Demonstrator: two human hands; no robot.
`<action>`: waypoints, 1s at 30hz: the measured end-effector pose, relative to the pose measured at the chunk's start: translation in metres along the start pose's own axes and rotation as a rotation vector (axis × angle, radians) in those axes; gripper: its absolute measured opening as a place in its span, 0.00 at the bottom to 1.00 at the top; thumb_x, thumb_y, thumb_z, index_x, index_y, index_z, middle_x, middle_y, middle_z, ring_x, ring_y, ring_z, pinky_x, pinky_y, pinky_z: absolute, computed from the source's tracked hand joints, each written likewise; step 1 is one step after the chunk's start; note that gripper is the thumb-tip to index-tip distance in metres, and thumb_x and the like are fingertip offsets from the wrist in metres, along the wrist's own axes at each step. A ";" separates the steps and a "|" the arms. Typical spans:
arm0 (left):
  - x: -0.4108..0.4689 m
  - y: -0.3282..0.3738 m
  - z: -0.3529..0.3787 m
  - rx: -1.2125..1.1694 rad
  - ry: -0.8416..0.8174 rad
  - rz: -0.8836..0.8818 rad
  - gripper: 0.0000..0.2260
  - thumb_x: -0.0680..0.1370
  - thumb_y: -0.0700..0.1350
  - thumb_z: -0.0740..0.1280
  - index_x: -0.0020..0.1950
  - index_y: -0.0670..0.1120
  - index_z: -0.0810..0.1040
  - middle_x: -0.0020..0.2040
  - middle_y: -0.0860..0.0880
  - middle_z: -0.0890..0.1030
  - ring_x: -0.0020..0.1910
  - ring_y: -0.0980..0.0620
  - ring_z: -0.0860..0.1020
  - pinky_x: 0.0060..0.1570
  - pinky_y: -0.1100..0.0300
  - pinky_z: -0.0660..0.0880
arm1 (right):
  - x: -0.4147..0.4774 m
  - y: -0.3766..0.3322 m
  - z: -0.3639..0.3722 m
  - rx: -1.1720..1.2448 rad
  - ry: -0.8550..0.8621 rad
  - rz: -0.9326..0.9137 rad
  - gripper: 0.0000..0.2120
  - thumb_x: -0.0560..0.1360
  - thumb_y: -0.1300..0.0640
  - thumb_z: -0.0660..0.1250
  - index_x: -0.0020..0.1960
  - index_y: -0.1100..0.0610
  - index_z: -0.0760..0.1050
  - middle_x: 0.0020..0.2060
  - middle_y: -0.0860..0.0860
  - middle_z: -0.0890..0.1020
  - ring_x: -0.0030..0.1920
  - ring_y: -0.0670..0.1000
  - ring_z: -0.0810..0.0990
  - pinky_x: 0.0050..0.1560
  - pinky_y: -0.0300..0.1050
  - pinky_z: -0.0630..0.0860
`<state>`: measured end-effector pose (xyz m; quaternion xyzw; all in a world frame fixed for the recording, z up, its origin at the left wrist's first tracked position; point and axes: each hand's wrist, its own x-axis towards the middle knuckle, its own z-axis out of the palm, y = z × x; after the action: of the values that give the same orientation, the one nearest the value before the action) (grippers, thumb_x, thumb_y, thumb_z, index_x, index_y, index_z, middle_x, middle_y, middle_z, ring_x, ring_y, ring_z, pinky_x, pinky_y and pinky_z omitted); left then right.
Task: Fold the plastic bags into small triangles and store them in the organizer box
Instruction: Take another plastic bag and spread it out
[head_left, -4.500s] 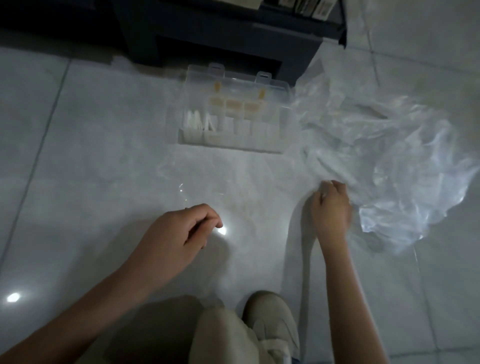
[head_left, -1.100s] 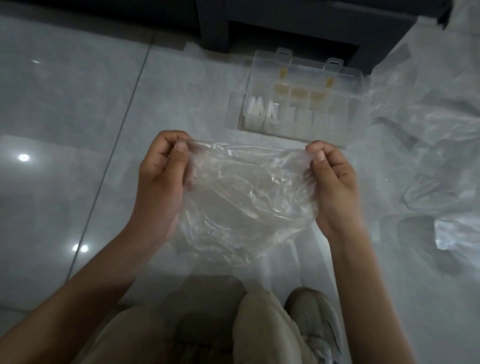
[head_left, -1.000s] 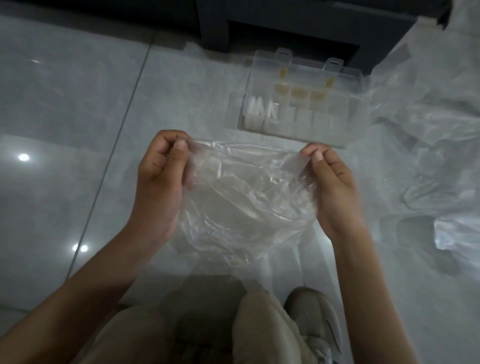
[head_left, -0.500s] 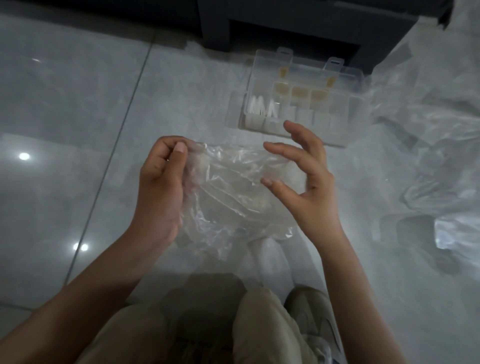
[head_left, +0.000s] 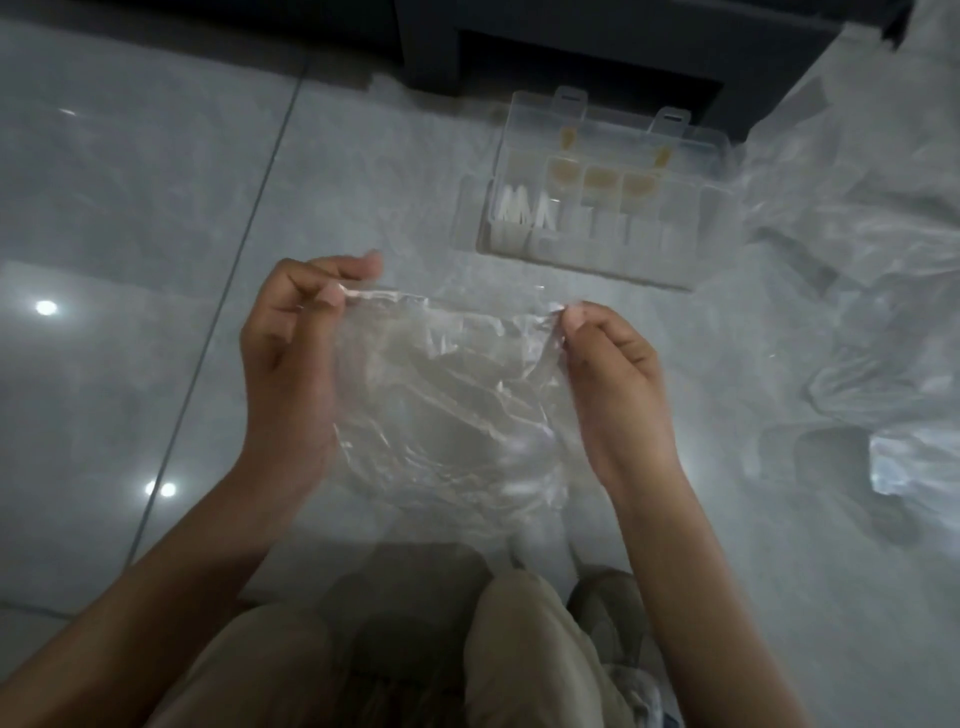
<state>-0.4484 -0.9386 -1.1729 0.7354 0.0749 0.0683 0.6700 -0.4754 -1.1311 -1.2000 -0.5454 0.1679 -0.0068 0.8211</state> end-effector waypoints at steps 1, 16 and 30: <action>0.000 0.000 -0.002 0.033 -0.006 0.055 0.08 0.78 0.40 0.59 0.41 0.51 0.72 0.44 0.58 0.83 0.48 0.58 0.81 0.49 0.63 0.74 | 0.000 0.004 0.001 0.100 0.015 0.098 0.05 0.72 0.60 0.67 0.40 0.54 0.82 0.37 0.49 0.83 0.40 0.46 0.80 0.45 0.37 0.76; -0.004 -0.007 -0.008 0.385 -0.073 0.279 0.13 0.83 0.38 0.57 0.44 0.55 0.65 0.34 0.46 0.74 0.24 0.57 0.75 0.25 0.73 0.66 | 0.025 0.005 0.008 0.265 0.147 0.309 0.09 0.71 0.61 0.62 0.32 0.55 0.70 0.29 0.49 0.72 0.34 0.49 0.71 0.45 0.47 0.68; 0.040 -0.049 -0.038 -0.302 0.245 -0.526 0.11 0.82 0.38 0.53 0.55 0.40 0.75 0.38 0.48 0.81 0.23 0.59 0.74 0.19 0.68 0.66 | 0.013 0.029 -0.001 -0.280 0.065 -0.059 0.07 0.77 0.63 0.59 0.46 0.59 0.76 0.37 0.51 0.79 0.39 0.43 0.79 0.45 0.34 0.74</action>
<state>-0.4179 -0.8887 -1.2185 0.5693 0.3315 -0.0086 0.7523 -0.4689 -1.1227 -1.2297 -0.6589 0.1775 -0.0253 0.7305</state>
